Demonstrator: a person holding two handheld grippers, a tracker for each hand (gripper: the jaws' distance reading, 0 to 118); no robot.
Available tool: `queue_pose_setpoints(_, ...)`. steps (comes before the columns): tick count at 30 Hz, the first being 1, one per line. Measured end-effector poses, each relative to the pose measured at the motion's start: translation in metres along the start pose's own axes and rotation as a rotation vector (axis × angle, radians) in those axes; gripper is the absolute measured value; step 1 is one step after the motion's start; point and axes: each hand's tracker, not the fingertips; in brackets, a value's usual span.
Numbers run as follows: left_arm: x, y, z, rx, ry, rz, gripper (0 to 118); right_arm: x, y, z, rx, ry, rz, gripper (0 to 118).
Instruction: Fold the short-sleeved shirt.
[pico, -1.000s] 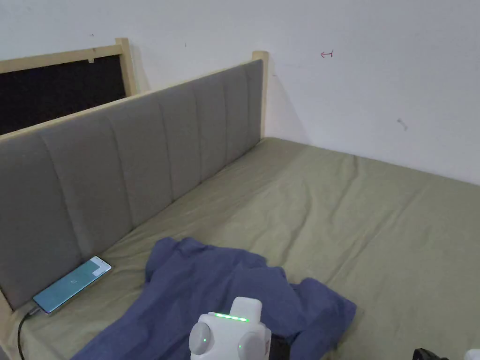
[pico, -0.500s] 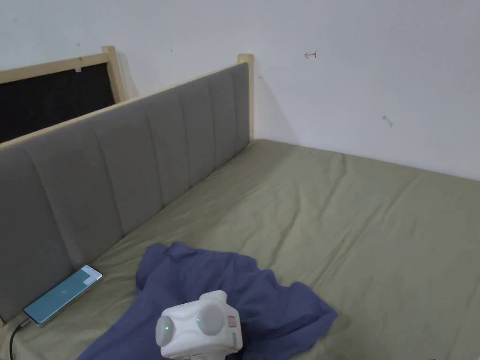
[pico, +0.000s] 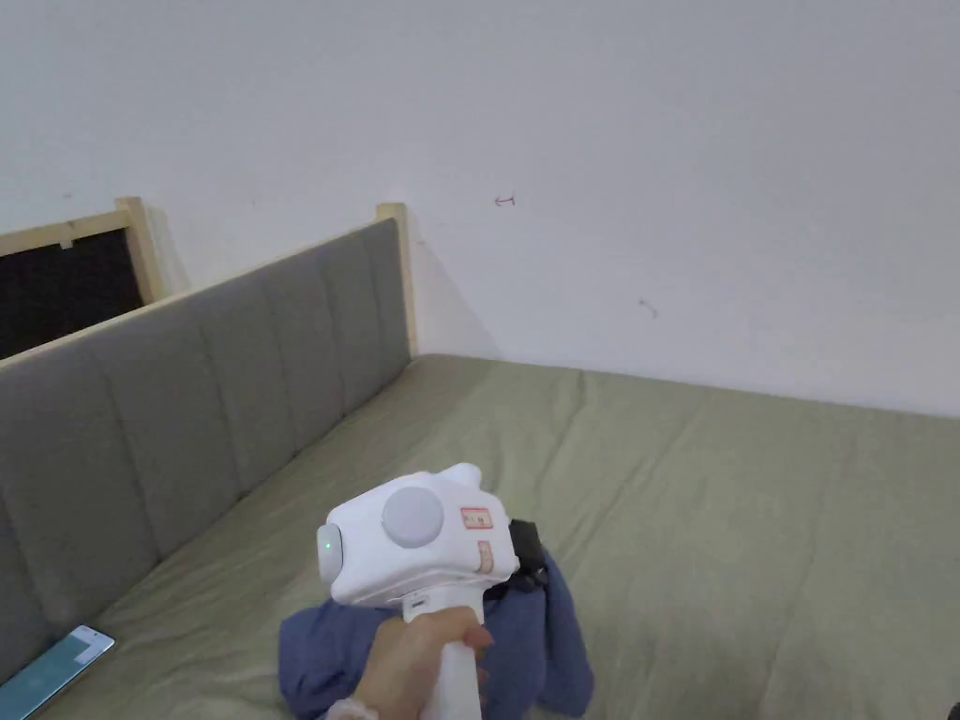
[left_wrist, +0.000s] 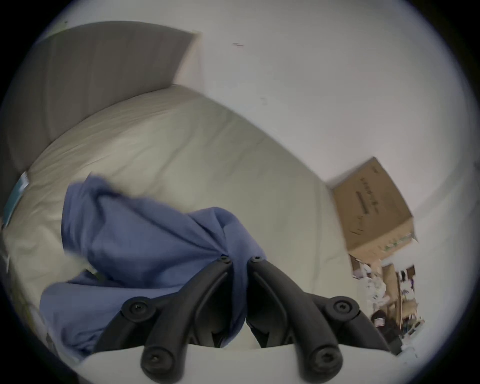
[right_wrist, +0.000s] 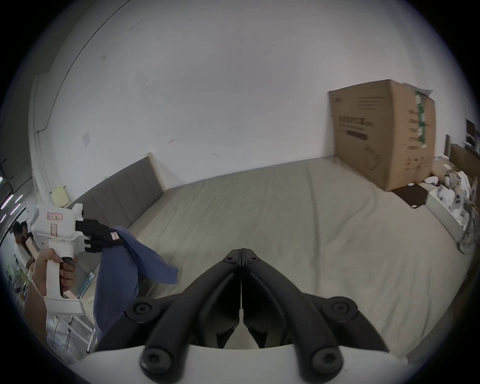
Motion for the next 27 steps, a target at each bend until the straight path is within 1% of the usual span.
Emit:
queue_pose_setpoints(1, 0.024, 0.0, -0.007, -0.013, -0.044, -0.045, 5, 0.013, 0.003, 0.008, 0.019, -0.026, -0.026, 0)
queue_pose_setpoints(2, 0.048, -0.004, -0.012, -0.023, -0.084, -0.055, 5, 0.023, 0.006, 0.016, 0.03, -0.047, -0.054, 0)
queue_pose_setpoints(4, 0.107, -0.016, -0.024, -0.069, -0.209, -0.113, 5, 0.048, 0.014, 0.033, 0.06, -0.102, -0.096, 0)
queue_pose_setpoints(5, 0.129, -0.022, -0.028, -0.087, -0.261, -0.128, 5, 0.058, 0.016, 0.041, 0.076, -0.13, -0.098, 0)
queue_pose_setpoints(7, 0.188, -0.043, -0.037, -0.138, -0.358, -0.229, 5, 0.076, 0.022, 0.06, 0.117, -0.227, -0.097, 0)
queue_pose_setpoints(10, 0.26, -0.085, -0.047, -0.185, -0.451, -0.424, 5, 0.101, 0.026, 0.091, 0.186, -0.336, -0.075, 0)
queue_pose_setpoints(11, 0.278, -0.106, -0.053, -0.193, -0.457, -0.495, 5, 0.11, 0.024, 0.101, 0.2, -0.375, -0.064, 0)
queue_pose_setpoints(13, 0.292, -0.149, -0.076, -0.27, -0.422, -0.526, 5, 0.13, 0.017, 0.116, 0.195, -0.44, -0.074, 0)
queue_pose_setpoints(14, 0.292, -0.168, -0.092, -0.321, -0.402, -0.533, 5, 0.139, 0.013, 0.12, 0.177, -0.452, -0.086, 0)
queue_pose_setpoints(16, 0.283, -0.214, -0.131, -0.392, -0.339, -0.594, 5, 0.157, 0.003, 0.126, 0.15, -0.472, -0.125, 0)
queue_pose_setpoints(17, 0.267, -0.239, -0.153, -0.431, -0.323, -0.668, 5, 0.165, -0.004, 0.129, 0.132, -0.489, -0.146, 0)
queue_pose_setpoints(18, 0.255, -0.257, -0.168, -0.489, -0.283, -0.716, 8, 0.172, -0.01, 0.13, 0.116, -0.504, -0.159, 0)
queue_pose_setpoints(19, 0.243, -0.272, -0.18, -0.557, -0.222, -0.723, 16, 0.177, -0.017, 0.132, 0.109, -0.523, -0.169, 0)
queue_pose_setpoints(20, 0.229, -0.282, -0.191, -0.643, -0.163, -0.672, 34, 0.182, -0.023, 0.133, 0.105, -0.531, -0.182, 0)
queue_pose_setpoints(21, 0.211, -0.288, -0.196, -0.696, -0.141, -0.61, 70, 0.187, -0.029, 0.133, 0.096, -0.533, -0.2, 0)
queue_pose_setpoints(22, 0.197, -0.289, -0.198, -0.703, -0.16, -0.521, 93, 0.192, -0.034, 0.131, 0.079, -0.53, -0.227, 0)
queue_pose_setpoints(23, 0.187, -0.284, -0.192, -0.66, -0.204, -0.451, 103, 0.195, -0.037, 0.128, 0.058, -0.522, -0.251, 0)
queue_pose_setpoints(24, 0.181, -0.274, -0.186, -0.618, -0.236, -0.4, 104, 0.198, -0.039, 0.125, 0.043, -0.515, -0.267, 0)
queue_pose_setpoints(25, 0.176, -0.265, -0.176, -0.602, -0.229, -0.369, 105, 0.198, -0.039, 0.122, 0.039, -0.512, -0.263, 0)
queue_pose_setpoints(26, 0.172, -0.255, -0.171, -0.581, -0.21, -0.338, 105, 0.195, -0.039, 0.118, 0.032, -0.513, -0.249, 0)
queue_pose_setpoints(27, 0.169, -0.242, -0.165, -0.562, -0.195, -0.332, 106, 0.19, -0.038, 0.114, 0.021, -0.521, -0.206, 0)
